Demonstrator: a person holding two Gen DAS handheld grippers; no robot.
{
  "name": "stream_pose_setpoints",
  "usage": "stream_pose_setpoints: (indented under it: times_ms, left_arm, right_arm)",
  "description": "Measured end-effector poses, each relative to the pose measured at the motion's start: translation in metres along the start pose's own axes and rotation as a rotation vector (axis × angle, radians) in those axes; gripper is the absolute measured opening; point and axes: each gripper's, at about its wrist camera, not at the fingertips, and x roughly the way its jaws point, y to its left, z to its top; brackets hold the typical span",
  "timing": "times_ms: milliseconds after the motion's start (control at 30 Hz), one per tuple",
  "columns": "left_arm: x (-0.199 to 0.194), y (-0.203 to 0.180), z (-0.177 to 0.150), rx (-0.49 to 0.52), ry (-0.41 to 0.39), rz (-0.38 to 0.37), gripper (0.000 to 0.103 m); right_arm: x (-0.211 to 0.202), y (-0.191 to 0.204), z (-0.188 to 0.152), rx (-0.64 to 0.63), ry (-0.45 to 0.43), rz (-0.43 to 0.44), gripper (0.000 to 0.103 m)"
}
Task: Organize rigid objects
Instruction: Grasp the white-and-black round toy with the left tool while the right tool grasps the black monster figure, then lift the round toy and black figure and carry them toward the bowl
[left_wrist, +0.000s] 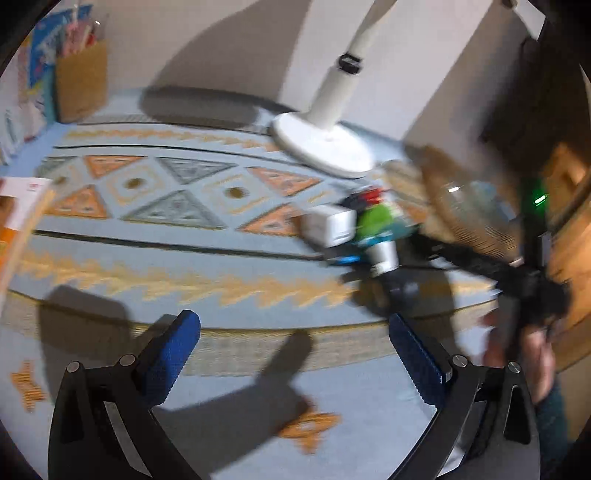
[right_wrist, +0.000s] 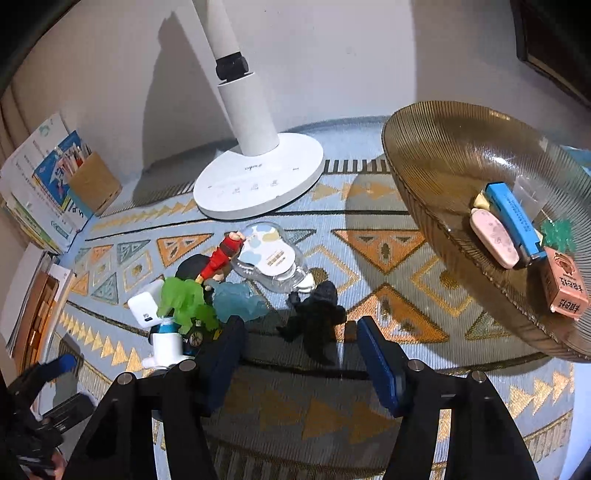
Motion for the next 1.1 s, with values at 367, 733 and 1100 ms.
stream_pose_setpoints:
  times_ms: [367,733,1100]
  left_arm:
    - [0.058,-0.076,0.013,0.11,0.079,0.005,0.079]
    - [0.07,-0.092,0.006,0.222,0.07,0.152,0.052]
    - [-0.002,-0.069,-0.055,0.167,0.074,0.058,0.051]
  right_arm:
    - [0.011,0.004,0.0,-0.065,-0.012,-0.038,0.039]
    - [-0.04,-0.027,-0.029,-0.009,-0.032,0.016,0.039]
    - [-0.077,0.0,-0.106,-0.197,0.035,0.047,0.039]
